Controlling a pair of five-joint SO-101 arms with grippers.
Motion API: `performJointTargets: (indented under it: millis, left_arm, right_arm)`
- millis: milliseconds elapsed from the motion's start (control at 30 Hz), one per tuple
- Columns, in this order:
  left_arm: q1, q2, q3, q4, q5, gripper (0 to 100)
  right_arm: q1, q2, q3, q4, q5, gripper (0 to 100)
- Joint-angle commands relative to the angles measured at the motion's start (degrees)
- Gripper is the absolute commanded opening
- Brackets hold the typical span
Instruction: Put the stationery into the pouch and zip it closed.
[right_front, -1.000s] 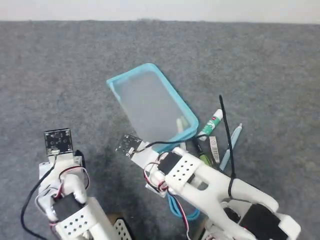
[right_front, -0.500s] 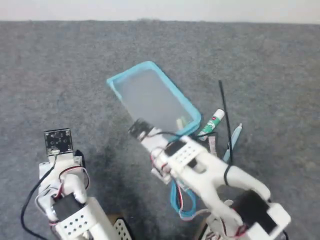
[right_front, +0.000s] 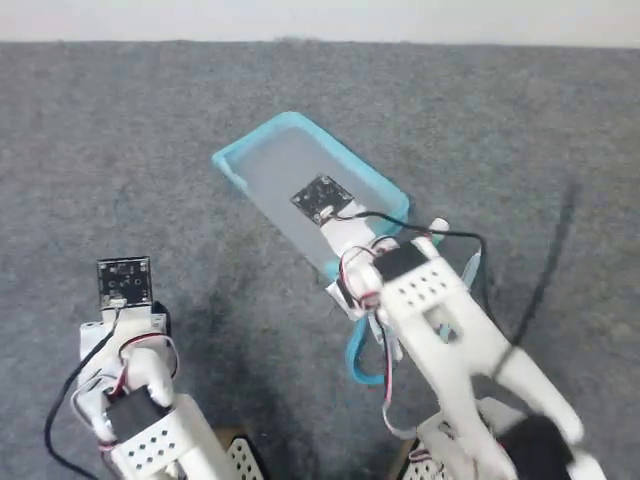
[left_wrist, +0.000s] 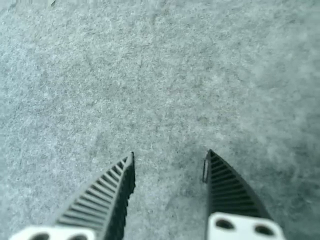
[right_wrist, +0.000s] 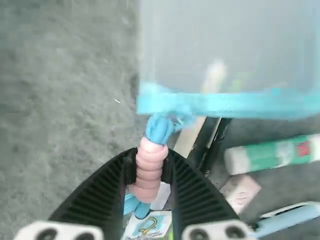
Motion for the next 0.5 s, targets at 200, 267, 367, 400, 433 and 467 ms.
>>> performJointTargets:
  millis: [200, 267, 367, 400, 433, 467]
  left_arm:
    - [11.08, -1.41, -8.48, 3.52, -2.55, 22]
    - [11.78, -0.97, -11.65, 3.87, -2.90, 25]
    - [12.40, 5.45, -19.12, 3.78, -4.75, 28]
    - [12.40, 9.41, -22.46, 3.60, -4.75, 28]
    - [12.40, 14.33, -26.42, 3.52, -4.66, 28]
    - [12.57, 19.69, -30.73, 3.60, -4.40, 28]
  right_arm:
    - [-1.98, -22.64, -5.10, 4.88, 0.97, 0.6]
    - [-3.12, -25.10, -3.96, 3.30, 0.88, 0.6]
    - [-6.02, -28.44, -0.09, 0.13, 1.05, 0.6]
    - [-6.81, -29.05, 1.14, -0.75, 1.05, 0.6]
    - [-7.43, -29.23, 2.20, -1.36, 1.58, 0.6]
    - [-7.96, -29.14, 2.73, -1.63, 2.37, 0.6]
